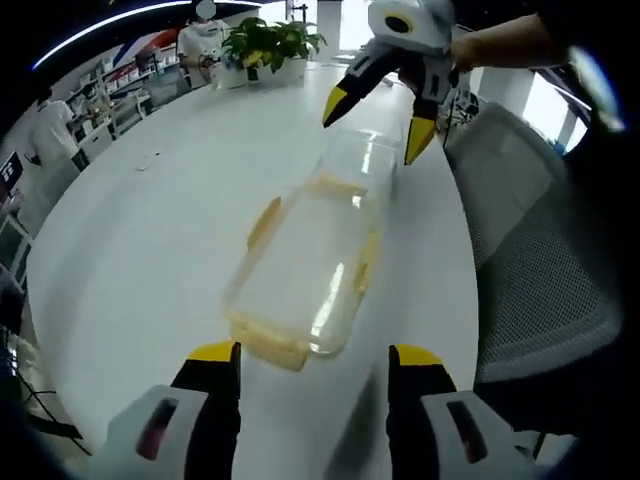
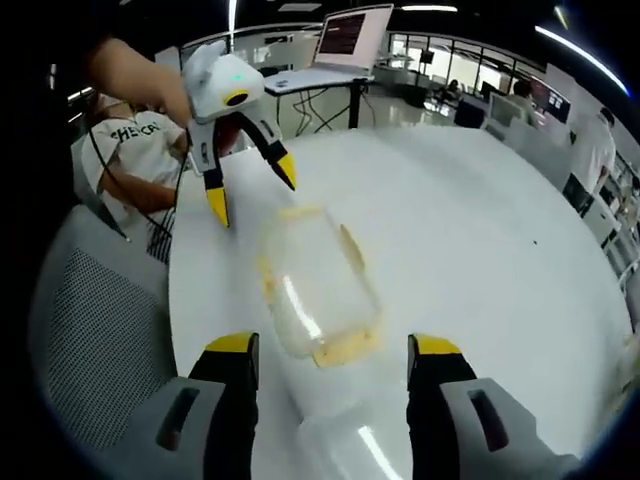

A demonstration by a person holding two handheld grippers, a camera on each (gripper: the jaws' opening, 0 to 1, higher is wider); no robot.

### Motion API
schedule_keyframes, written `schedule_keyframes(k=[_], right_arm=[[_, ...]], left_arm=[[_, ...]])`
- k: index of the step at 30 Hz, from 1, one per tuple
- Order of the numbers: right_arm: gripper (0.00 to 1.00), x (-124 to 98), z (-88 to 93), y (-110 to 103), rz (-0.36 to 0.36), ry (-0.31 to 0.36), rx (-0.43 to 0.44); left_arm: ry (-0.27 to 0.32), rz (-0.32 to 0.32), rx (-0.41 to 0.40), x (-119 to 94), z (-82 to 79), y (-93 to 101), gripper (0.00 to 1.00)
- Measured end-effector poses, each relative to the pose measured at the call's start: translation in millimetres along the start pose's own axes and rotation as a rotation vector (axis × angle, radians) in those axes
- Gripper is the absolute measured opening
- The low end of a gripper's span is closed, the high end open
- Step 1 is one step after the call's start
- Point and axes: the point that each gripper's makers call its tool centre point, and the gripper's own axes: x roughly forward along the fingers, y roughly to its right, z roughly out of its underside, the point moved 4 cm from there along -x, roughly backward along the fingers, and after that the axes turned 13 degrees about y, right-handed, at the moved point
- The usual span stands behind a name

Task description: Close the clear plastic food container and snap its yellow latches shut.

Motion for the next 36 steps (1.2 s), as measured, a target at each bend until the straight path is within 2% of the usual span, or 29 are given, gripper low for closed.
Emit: schedule_keyframes(k=[2, 4, 12, 22, 28, 32, 36], right_arm=[[0.57, 3, 2.4, 0, -0.019, -0.02, -0.021], [0.56, 7, 4.1, -3, -0.046, -0.037, -0.007], [0.55, 18, 12.9, 1, -0.065, -0.097, -0.054], [0.52, 32, 19.8, 12, -0.108, -0.174, -0.145], [0.52, 38, 23.0, 13, -0.131, -0.199, -0.149], [0.52, 39, 27.7, 14, -0.145, -0.227, -0.168], [0.52, 41, 30.3, 15, -0.162, -0.245, -0.189]], left_arm=[[-0.011, 0.006, 0.013, 2, 2.3, -2.3, 0.55], [-0.022, 0.014, 0.011, 3, 3.5, -4.9, 0.55], [-0.063, 0.025, 0.044, 5, 10.1, -14.9, 0.53], [-0.075, 0.043, 0.09, 13, 9.4, -21.7, 0.51], [-0.087, 0.062, 0.116, 18, 8.6, -21.2, 0.51], [-0.121, 0.072, 0.172, 20, 11.8, -24.1, 0.51], [-0.118, 0.081, 0.176, 21, 9.4, -26.8, 0.51]])
